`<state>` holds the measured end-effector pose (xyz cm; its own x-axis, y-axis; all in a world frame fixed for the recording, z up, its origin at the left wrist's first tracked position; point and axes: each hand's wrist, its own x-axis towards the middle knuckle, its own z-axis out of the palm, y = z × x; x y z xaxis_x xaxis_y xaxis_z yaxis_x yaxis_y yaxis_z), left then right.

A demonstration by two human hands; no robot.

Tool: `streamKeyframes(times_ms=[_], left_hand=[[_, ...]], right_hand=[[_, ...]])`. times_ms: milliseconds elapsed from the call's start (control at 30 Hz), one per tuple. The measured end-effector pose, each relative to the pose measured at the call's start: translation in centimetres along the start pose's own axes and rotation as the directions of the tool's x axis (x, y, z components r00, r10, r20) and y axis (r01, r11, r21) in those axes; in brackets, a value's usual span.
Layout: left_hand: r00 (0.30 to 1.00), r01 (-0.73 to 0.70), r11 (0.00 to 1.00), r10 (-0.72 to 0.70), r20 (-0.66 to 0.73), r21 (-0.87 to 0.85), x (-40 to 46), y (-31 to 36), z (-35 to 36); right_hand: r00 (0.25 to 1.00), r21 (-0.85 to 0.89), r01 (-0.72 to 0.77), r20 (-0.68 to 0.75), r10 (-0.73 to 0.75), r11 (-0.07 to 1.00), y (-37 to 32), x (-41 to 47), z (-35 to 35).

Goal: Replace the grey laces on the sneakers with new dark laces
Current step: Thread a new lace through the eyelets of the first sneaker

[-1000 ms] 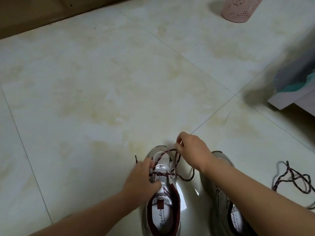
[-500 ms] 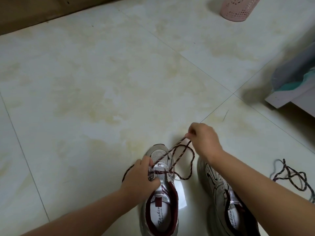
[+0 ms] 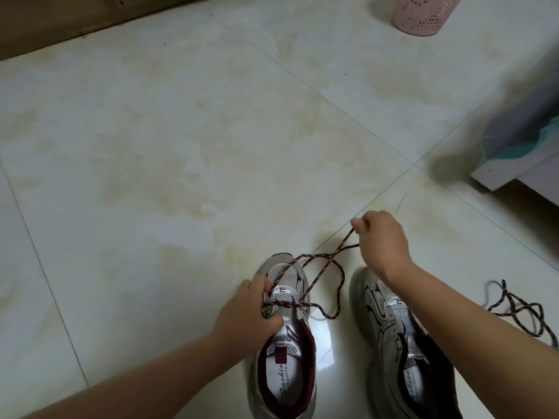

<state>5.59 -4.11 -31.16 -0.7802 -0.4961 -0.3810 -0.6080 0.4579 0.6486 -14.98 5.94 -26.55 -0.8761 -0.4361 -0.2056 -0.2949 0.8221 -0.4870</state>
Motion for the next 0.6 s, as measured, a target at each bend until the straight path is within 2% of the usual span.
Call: streamKeyframes(times_ms=[67, 100, 167, 233, 367, 433, 467, 533, 600], left_hand=[[1.0, -0.009, 1.0, 0.009, -0.011, 0.022, -0.1, 0.2, 0.0], [0.999, -0.017, 0.999, 0.018, -0.027, 0.031, -0.2, 0.4, 0.0], [0.996, -0.044, 0.998, 0.047, -0.074, 0.041, -0.3, 0.7, -0.1], [0.99, -0.084, 0.995, 0.09, -0.105, 0.056, -0.4, 0.9, -0.1], [0.985, -0.132, 0.988, 0.14, -0.102, 0.082, -0.3, 0.5, 0.0], [0.987, -0.129, 0.99, 0.134, -0.091, 0.058, -0.2, 0.2, 0.1], [0.988, -0.124, 0.991, 0.127, -0.086, 0.041, -0.2, 0.1, 0.1], [0.99, -0.115, 0.993, 0.116, -0.079, 0.013, -0.2, 0.0, 0.0], [0.99, -0.111, 0.994, 0.111, -0.081, 0.004, -0.3, -0.1, 0.0]], right_hand=[[0.999, -0.077, 0.045, 0.032, -0.043, 0.996, 0.0, -0.5, 0.2], [0.987, -0.144, 0.134, 0.104, -0.12, 0.98, -0.2, -1.2, 0.6], [0.903, -0.203, 0.351, 0.332, -0.273, 0.914, -0.7, -3.0, 1.6], [0.794, -0.167, 0.463, 0.514, -0.323, 0.871, -1.3, -4.6, 2.6], [0.68, -0.108, 0.368, 0.708, -0.188, 0.924, -1.6, -5.2, 4.0], [0.704, -0.036, 0.255, 0.692, -0.16, 0.966, -1.4, -4.5, 3.9], [0.755, -0.007, 0.19, 0.64, -0.142, 0.982, -1.2, -4.0, 3.6], [0.902, 0.043, 0.059, 0.425, -0.072, 0.997, -0.6, -2.9, 2.5], [0.981, 0.105, -0.069, 0.189, 0.049, 0.992, 0.3, -1.7, 1.6]])
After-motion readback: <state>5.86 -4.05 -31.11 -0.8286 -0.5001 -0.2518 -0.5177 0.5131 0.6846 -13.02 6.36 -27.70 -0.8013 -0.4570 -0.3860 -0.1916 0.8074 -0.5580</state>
